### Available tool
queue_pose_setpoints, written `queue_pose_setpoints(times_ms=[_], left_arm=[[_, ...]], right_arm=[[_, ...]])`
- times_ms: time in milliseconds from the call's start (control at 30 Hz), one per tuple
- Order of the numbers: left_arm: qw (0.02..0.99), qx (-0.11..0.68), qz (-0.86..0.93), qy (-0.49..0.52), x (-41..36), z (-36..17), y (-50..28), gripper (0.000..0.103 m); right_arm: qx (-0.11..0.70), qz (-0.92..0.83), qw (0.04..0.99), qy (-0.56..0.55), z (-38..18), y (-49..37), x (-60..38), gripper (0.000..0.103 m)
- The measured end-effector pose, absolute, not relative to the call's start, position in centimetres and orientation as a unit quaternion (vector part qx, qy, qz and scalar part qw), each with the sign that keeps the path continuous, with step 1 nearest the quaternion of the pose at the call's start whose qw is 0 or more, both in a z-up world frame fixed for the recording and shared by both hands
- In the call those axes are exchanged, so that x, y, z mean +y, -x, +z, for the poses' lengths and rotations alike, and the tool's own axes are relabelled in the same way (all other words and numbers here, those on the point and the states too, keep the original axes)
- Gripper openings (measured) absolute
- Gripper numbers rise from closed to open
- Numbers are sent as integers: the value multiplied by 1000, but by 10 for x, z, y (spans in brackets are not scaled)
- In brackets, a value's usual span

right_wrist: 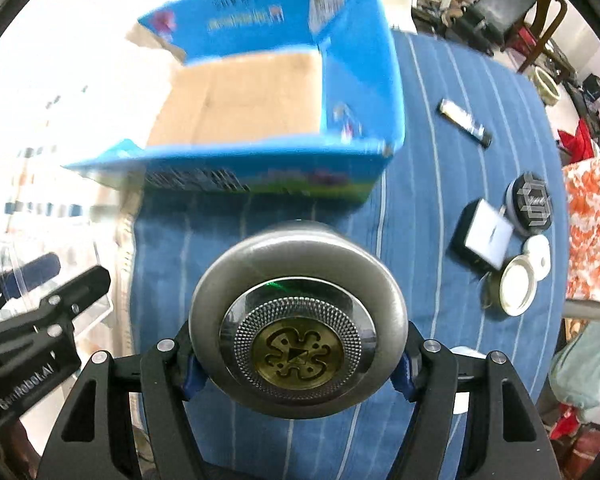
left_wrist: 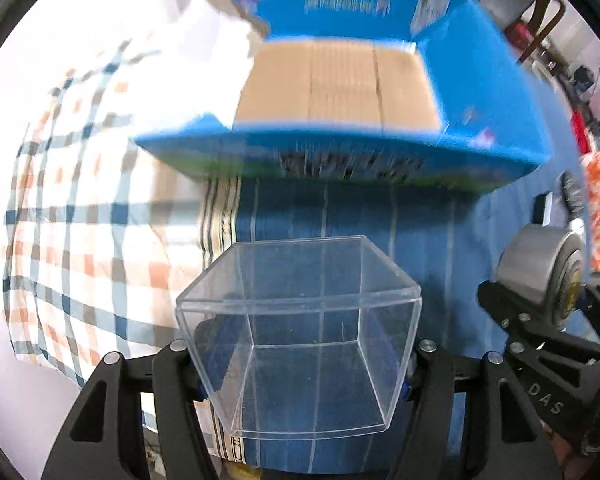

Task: Organize rigid objects
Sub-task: 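Lower the cube box and silver tin into the blue box and open both grippers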

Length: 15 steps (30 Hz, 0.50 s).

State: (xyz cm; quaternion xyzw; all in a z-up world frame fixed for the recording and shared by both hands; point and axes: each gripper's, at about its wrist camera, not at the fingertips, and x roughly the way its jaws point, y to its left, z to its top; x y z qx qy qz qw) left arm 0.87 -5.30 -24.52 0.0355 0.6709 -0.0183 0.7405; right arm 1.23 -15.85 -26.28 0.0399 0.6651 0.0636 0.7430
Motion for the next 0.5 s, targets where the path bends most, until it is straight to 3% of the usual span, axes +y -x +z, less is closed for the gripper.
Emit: queue_pose_setpoints(times_ms=[233,500], left_arm=[[787,615,-40,-22,-51,-179,-22,61],[825,561,-56,-33,-28,-145,-72,61]], right_arm=[[621,74,777,-68,-184,-54,-157,72],[597,73,795,-84,-160,-121,-145,72]])
